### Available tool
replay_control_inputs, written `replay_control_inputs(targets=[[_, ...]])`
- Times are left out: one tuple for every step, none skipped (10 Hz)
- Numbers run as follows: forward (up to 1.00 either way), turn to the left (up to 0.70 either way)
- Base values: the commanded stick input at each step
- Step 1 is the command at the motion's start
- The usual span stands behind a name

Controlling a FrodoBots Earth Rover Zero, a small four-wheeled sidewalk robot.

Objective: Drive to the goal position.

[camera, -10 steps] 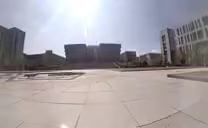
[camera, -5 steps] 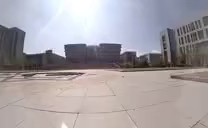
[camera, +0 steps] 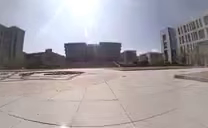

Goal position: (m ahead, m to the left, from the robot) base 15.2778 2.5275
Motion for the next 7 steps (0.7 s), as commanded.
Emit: replay_control_inputs(targets=[[0.70,0.02],[0.70,0.02],[0.70,0.02],[0.70,0.02],[0.70,0.02],[0.70,0.02],[0.70,0.02]])
